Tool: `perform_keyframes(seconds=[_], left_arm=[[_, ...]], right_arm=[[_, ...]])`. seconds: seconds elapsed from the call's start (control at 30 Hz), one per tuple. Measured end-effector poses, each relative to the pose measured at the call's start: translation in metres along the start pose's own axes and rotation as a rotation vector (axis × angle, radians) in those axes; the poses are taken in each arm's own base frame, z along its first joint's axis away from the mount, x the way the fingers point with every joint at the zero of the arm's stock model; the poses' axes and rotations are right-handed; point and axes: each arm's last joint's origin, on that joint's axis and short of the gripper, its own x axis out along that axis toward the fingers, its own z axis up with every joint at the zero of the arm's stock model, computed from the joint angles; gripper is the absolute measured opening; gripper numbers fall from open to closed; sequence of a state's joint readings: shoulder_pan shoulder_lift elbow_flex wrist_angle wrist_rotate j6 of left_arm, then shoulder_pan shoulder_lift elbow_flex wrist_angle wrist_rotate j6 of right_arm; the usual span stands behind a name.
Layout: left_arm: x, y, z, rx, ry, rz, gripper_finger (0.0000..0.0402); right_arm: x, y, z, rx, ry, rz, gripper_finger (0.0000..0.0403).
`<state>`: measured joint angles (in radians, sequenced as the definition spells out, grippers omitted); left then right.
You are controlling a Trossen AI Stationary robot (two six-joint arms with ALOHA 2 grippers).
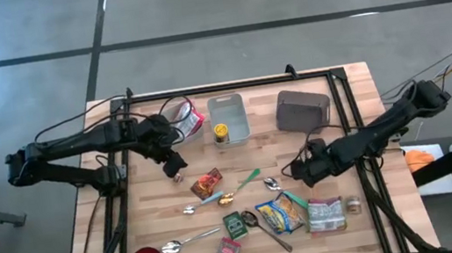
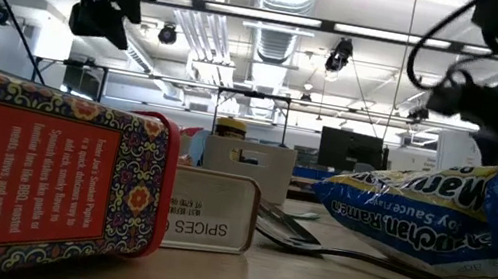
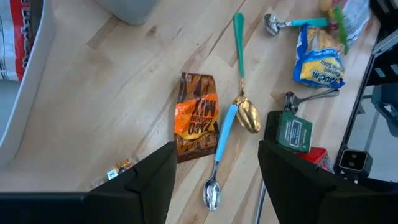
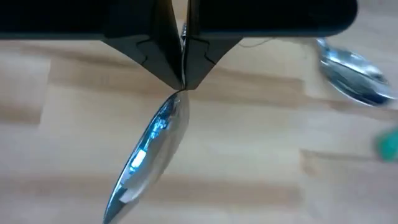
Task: Pick & Place Food Item
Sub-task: Put the brown spoon into the black bin
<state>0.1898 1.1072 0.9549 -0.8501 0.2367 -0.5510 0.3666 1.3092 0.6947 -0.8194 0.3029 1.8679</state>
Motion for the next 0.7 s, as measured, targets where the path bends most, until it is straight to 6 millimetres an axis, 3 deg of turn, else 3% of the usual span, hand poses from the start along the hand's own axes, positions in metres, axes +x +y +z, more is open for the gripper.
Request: perform_keyframes(seconds=[0.23, 0.47, 0.57, 0.7], left_arm=[[-0.009, -0.006, 0.006, 0.01, -0.036, -0.021, 0.0228], [-0.014, -0.01, 0.01, 0.013, -0.063, -0.034, 0.0228], [-0.014, -0.011, 0.012, -0.008, -0.077, -0.044, 0.0228], [-0.015, -0.012, 0.014, -0.006, -0.101, -0.06, 0.0228]], right_arm=[[-0.045, 0.01, 0.026, -0.149, -0.188, 0.083, 0.0008], [-0.092, 0.024, 0.071, -0.481, -0.386, 0.077, 0.0008], [-0.104, 0.029, 0.098, -0.598, -0.425, 0.026, 0.0008], [-0.103, 0.026, 0.135, -0.733, -0.387, -0.066, 0.0008]])
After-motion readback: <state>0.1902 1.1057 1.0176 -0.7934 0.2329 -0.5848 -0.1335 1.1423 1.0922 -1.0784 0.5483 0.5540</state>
